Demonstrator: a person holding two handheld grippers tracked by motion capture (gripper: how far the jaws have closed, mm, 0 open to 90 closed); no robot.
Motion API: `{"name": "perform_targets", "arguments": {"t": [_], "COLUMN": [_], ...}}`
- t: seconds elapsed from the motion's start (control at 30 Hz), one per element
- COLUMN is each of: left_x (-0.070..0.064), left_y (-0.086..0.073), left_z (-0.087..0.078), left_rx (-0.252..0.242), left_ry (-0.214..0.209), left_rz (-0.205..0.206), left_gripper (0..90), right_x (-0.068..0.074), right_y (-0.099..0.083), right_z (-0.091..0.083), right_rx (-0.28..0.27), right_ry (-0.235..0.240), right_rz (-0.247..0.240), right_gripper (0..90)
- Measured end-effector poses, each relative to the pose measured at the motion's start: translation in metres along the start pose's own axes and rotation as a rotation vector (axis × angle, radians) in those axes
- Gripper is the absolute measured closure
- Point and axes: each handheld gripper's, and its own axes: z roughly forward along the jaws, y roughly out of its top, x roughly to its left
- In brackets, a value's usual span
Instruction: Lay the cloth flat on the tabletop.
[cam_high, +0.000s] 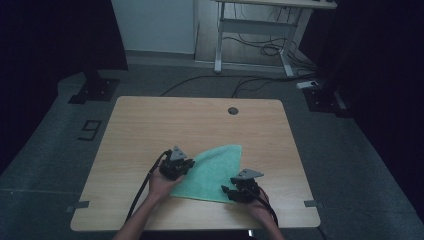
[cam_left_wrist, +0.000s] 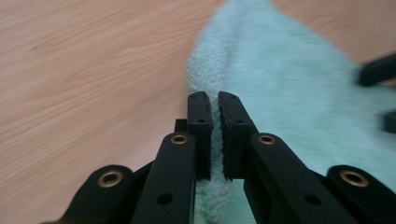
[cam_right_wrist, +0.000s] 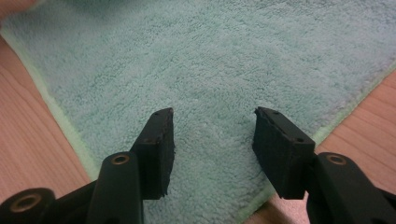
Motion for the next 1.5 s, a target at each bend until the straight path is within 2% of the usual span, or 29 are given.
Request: {"name": "perform_targets", "arguments": {"t": [0.07,0.2,0.23,0.3,0.37,0.43,0.53,0.57,0.6,0.63,0.73,0.77,0.83,0.87,0.9,0.93,0.97,1.0,1.03,1.1,1.13,1.17,1.3,1.37,1.5], "left_x": [-0.008,-0.013,-0.018,-0.021,-0.035,-0.039,-0.054,-0.054,-0.060,-0.060,-0.064,-0.064,-0.065,-0.065,-0.064,-0.064,-0.059,-0.059,-0.055,-0.046,-0.037,-0.037,-0.020,-0.013,-0.012], "left_y": [-0.001,-0.001,-0.002,-0.004,-0.008,-0.010,-0.018,-0.018,-0.021,-0.021,-0.026,-0.026,-0.027,-0.028,-0.028,-0.028,-0.028,-0.028,-0.027,-0.023,-0.017,-0.017,-0.006,0.001,0.001], "left_z": [-0.001,-0.002,-0.003,-0.003,-0.003,-0.002,0.004,0.004,0.007,0.007,0.010,0.010,0.010,0.008,0.002,0.002,-0.009,-0.009,-0.015,-0.025,-0.030,-0.030,-0.020,-0.001,0.014], "left_rx": [-0.001,-0.011,-0.010,-0.011,-0.005,0.006,0.028,0.028,0.034,0.034,0.043,0.043,0.048,0.042,0.033,0.033,-0.007,-0.007,-0.026,-0.060,-0.076,-0.076,-0.040,0.027,0.075], "left_ry": [-0.001,-0.011,-0.006,-0.010,-0.008,-0.017,-0.036,-0.036,-0.043,-0.043,-0.061,-0.061,-0.072,-0.075,-0.081,-0.081,-0.092,-0.092,-0.099,-0.091,-0.083,-0.083,-0.069,-0.089,-0.109], "left_rz": [0.024,0.012,0.027,0.032,0.070,0.074,0.091,0.091,0.091,0.091,0.080,0.080,0.071,0.067,0.056,0.056,0.035,0.035,0.020,-0.010,-0.045,-0.045,-0.089,-0.114,-0.112], "left_gripper": [84.5,84.7,84.6,84.6,84.4,84.0,83.3,83.0,82.6,82.2,80.5,78.9,75.5,73.3,65.2,60.9,60.6,59.7,57.6,56.2,56.8,56.4,55.7,51.8,49.2], "right_x": [-0.001,-0.005,-0.007,-0.008,-0.012,-0.014,-0.012,-0.012,-0.008,-0.008,0.004,0.004,0.006,0.006,0.004,0.004,0.001,0.001,-0.002,-0.003,-0.004,-0.004,-0.005,-0.006,-0.005], "right_y": [-0.001,-0.001,0.000,0.001,0.007,0.014,0.032,0.032,0.047,0.047,0.073,0.073,0.078,0.078,0.073,0.073,0.063,0.063,0.054,0.050,0.044,0.044,0.036,0.034,0.033], "right_z": [-0.002,-0.010,-0.015,-0.018,-0.024,-0.025,-0.020,-0.020,-0.015,-0.015,0.003,0.003,0.015,0.020,0.027,0.027,0.028,0.028,0.026,0.026,0.025,0.025,0.023,0.022,0.021], "right_rx": [-0.002,-0.033,-0.048,-0.056,-0.085,-0.096,-0.104,-0.104,-0.109,-0.109,-0.095,-0.095,-0.062,-0.039,-0.002,-0.002,0.010,0.010,0.015,0.020,0.031,0.031,0.020,0.015,0.013], "right_ry": [-0.008,-0.017,-0.024,-0.024,-0.040,-0.047,-0.052,-0.052,-0.043,-0.043,-0.044,-0.044,-0.043,-0.054,-0.070,-0.070,-0.066,-0.066,-0.062,-0.061,-0.069,-0.069,-0.059,-0.054,-0.052], "right_rz": [0.009,0.034,0.038,0.045,0.063,0.067,0.056,0.056,0.035,0.035,-0.009,-0.009,-0.017,-0.028,-0.024,-0.024,-0.015,-0.015,-0.007,-0.003,0.000,0.000,0.005,0.012,0.011], "right_gripper": [46.5,45.5,44.2,43.7,42.9,42.8,42.6,42.6,42.0,42.0,41.4,41.4,41.6,41.8,42.3,42.3,42.3,42.3,42.7,42.9,42.9,42.9,43.1,43.2,43.2]}}
